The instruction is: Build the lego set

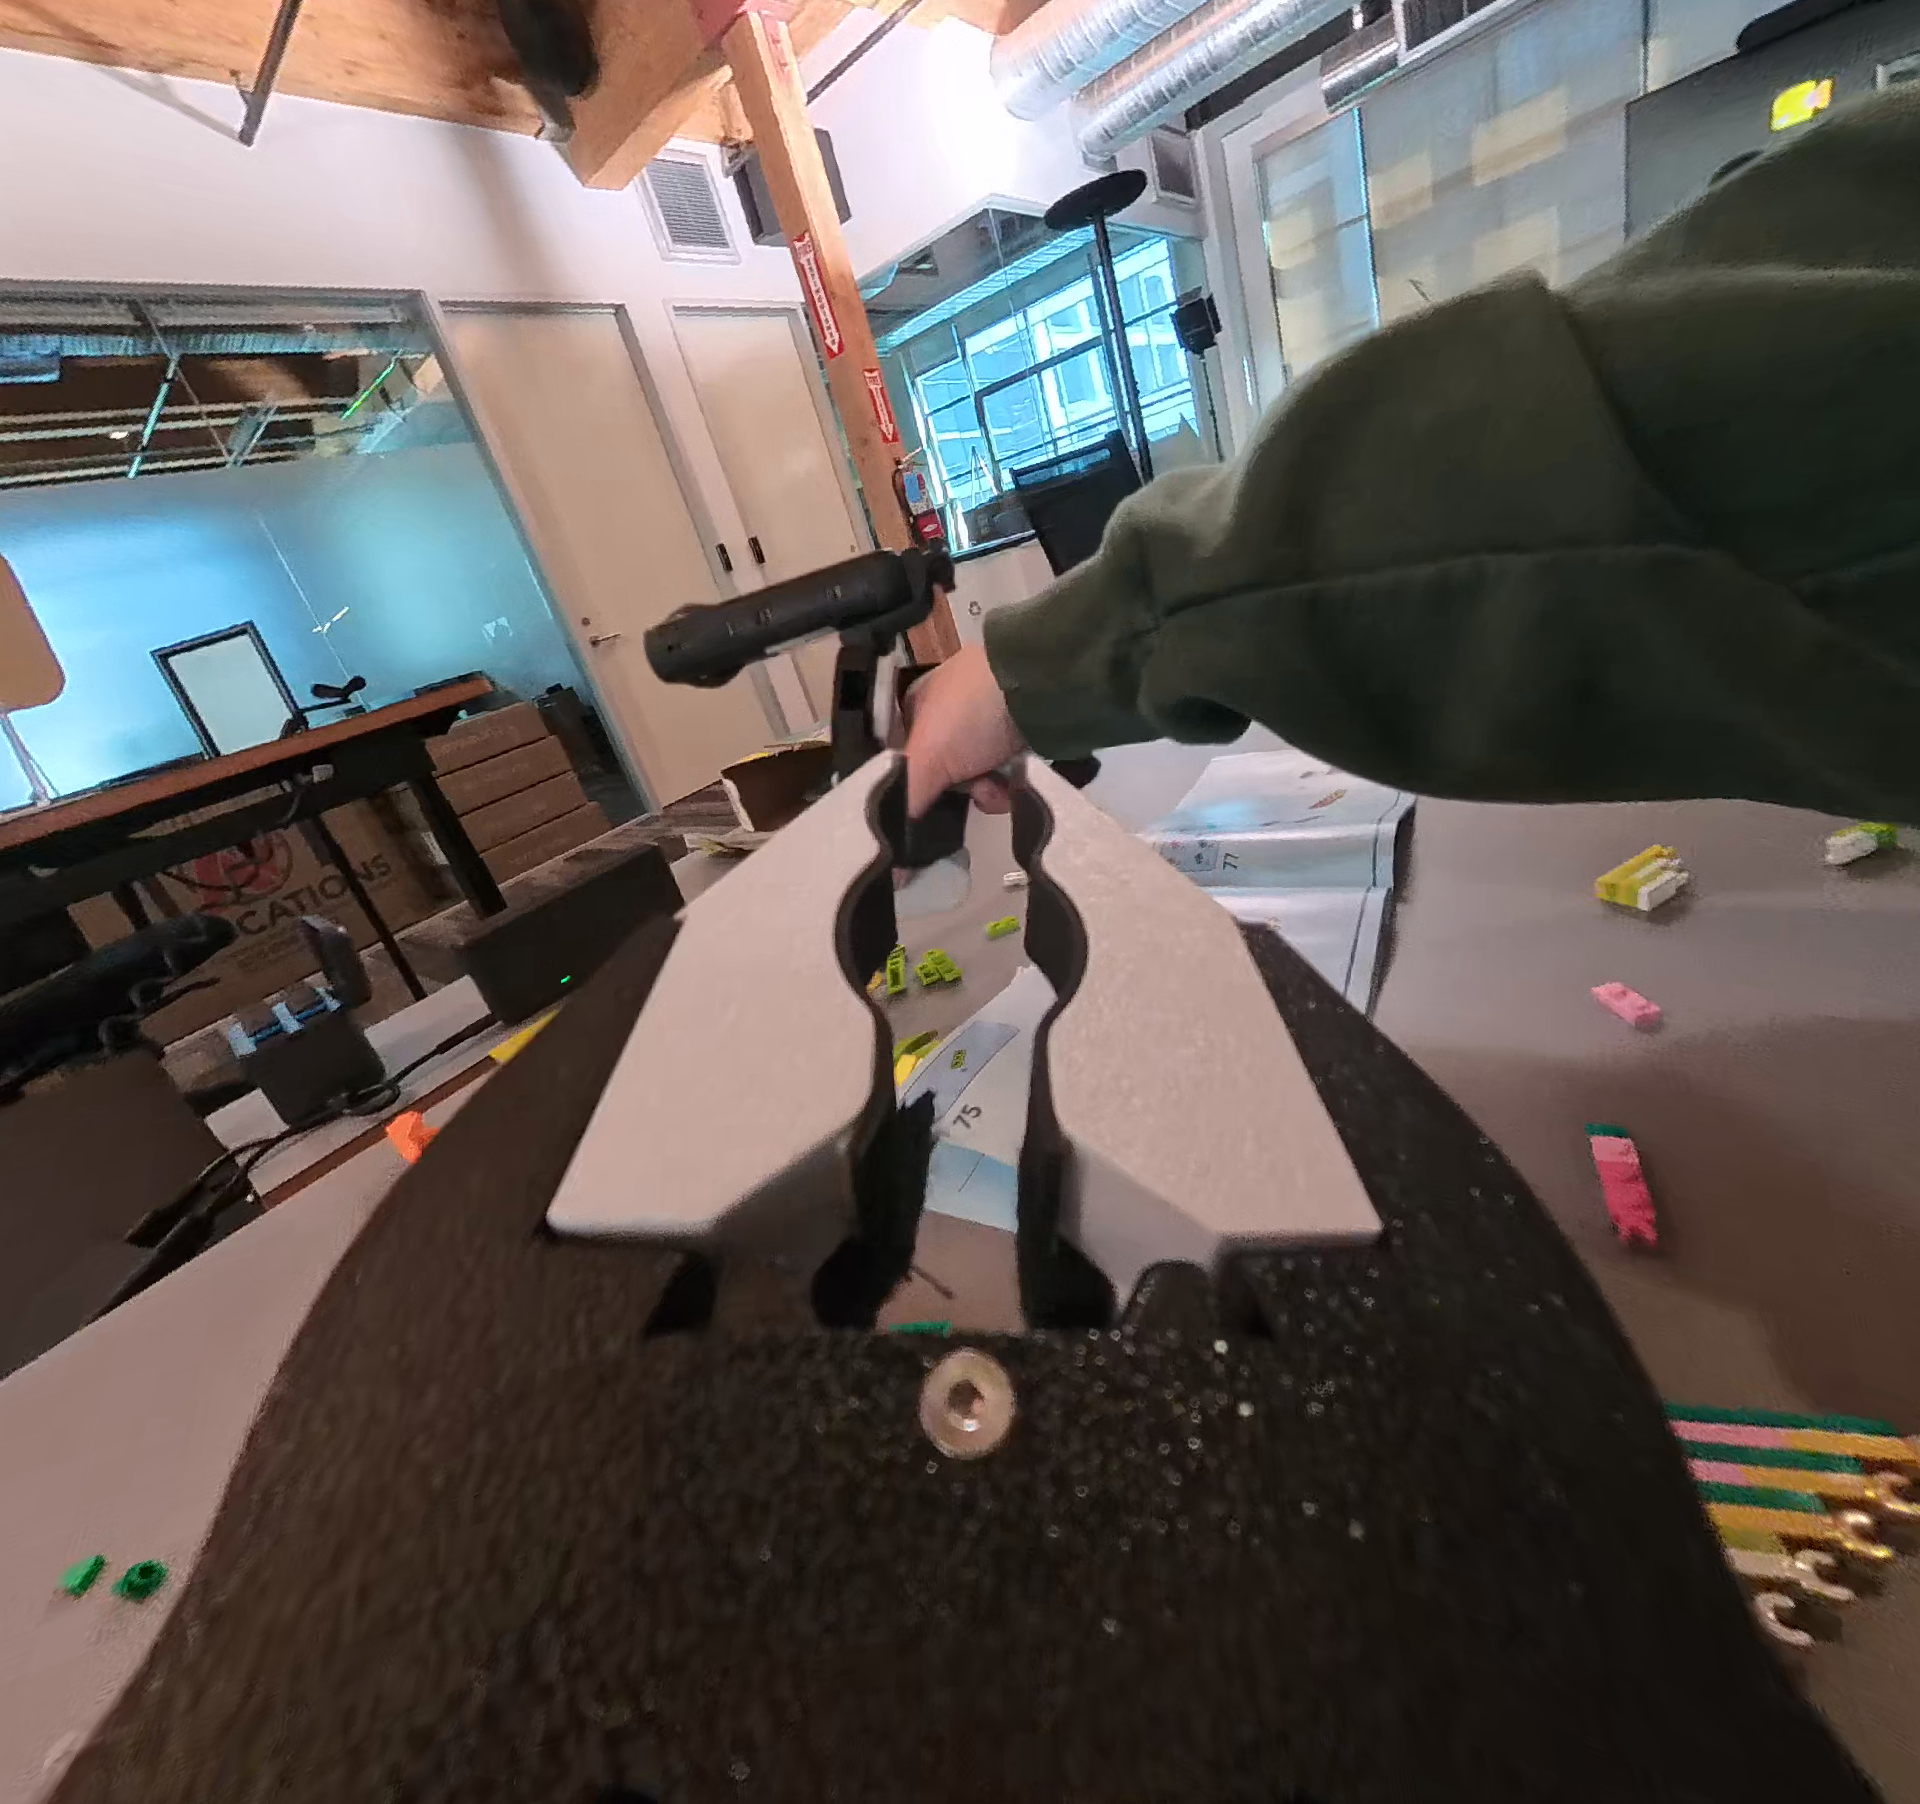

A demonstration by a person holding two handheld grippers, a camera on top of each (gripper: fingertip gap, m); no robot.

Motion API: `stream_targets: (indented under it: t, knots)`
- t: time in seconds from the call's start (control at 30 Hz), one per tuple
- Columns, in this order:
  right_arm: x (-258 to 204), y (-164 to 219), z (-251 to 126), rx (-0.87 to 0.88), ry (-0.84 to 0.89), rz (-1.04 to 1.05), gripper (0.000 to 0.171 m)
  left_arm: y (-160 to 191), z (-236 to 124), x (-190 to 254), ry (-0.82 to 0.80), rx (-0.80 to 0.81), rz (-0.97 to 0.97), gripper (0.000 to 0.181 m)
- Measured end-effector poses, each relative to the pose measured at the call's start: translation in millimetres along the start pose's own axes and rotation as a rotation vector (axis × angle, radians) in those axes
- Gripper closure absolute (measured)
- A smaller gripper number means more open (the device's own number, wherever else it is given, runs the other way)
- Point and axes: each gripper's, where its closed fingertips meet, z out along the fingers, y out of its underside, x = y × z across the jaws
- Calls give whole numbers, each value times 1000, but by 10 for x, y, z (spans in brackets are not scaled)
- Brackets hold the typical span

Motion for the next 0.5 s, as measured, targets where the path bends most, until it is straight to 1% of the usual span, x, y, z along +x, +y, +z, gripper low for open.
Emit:
stream_targets:
  t: [0.03, 0.07, 0.13, 0.2, 0.23, 0.3, 0.33, 0.4, 0.43, 0.5]
  knots:
    - [40, 0, 1, -6, 54, -47, 147, 1, -3, -21, -10, -1, -7, 165]
    - [63, 14, 6, -20, 89, -83, 151, 5, -7, -43, -20, -5, -11, 165]
    - [46, 4, 22, -4, 108, -163, 157, 11, -13, -85, -38, -9, -19, 166]
    - [6, 4, -15, 20, 136, -280, 162, 38, -18, -137, -62, -24, -38, 159]
    - [-80, -14, -70, 54, 138, -381, 165, 58, -21, -175, -79, -36, -48, 156]
    - [-343, -23, -265, 126, 159, -638, 168, 141, -15, -253, -111, -82, -87, 149]
    - [-549, -3, -382, 167, 168, -822, 168, 200, 4, -258, -102, -110, -134, 146]
    - [-895, 99, -616, 188, 270, -1185, 168, 328, 51, -218, -55, -166, -255, 136]
    - [-1080, 165, -715, 192, 316, -1350, 168, 368, 71, -177, -21, -181, -317, 134]
    - [-1395, 270, -878, 197, 410, -1587, 168, 376, 95, -90, 48, -177, -410, 135]
